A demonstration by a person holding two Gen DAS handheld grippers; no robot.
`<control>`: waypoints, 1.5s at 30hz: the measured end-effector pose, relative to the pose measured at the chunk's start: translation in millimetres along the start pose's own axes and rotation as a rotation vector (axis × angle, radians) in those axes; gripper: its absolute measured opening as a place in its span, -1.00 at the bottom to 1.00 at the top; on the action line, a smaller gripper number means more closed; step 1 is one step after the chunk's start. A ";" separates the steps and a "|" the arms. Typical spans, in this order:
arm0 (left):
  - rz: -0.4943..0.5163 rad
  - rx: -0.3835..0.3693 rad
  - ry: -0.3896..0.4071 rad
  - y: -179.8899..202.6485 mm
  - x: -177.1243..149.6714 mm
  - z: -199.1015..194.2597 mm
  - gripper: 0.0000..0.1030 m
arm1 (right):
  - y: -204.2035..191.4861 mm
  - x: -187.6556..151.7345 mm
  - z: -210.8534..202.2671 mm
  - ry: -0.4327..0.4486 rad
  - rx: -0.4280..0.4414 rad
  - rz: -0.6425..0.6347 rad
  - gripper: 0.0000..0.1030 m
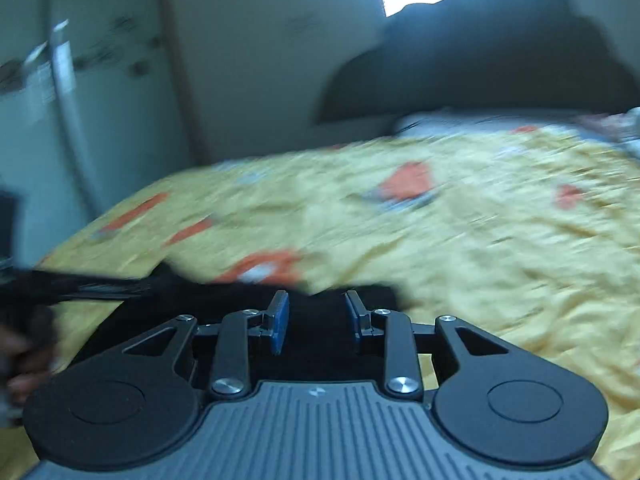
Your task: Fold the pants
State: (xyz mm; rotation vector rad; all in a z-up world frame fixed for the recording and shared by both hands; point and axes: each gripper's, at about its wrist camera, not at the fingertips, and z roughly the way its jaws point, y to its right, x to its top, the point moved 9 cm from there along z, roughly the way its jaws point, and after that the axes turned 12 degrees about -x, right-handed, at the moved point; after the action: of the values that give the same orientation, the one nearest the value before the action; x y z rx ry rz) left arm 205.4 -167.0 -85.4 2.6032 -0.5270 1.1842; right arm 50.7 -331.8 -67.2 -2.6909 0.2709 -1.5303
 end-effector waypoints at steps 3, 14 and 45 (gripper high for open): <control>0.001 0.013 0.002 0.5 -3.5 1.1 0.42 | 1.9 -9.0 15.5 -0.027 -0.096 -0.054 -0.44; -0.008 -0.056 -0.020 13.2 -25.8 -34.9 0.63 | -28.2 -18.5 -15.3 -0.009 -0.051 -0.078 -0.41; 0.034 -0.170 -0.019 3.7 -42.6 -44.8 0.91 | 11.3 -22.1 -24.9 0.028 0.070 0.163 0.56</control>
State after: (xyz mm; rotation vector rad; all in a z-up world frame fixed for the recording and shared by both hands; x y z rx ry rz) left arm 147.6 -144.9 -88.7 2.4728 -0.6485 1.0747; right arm 16.9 -337.8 -74.4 -2.5262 0.4188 -1.5029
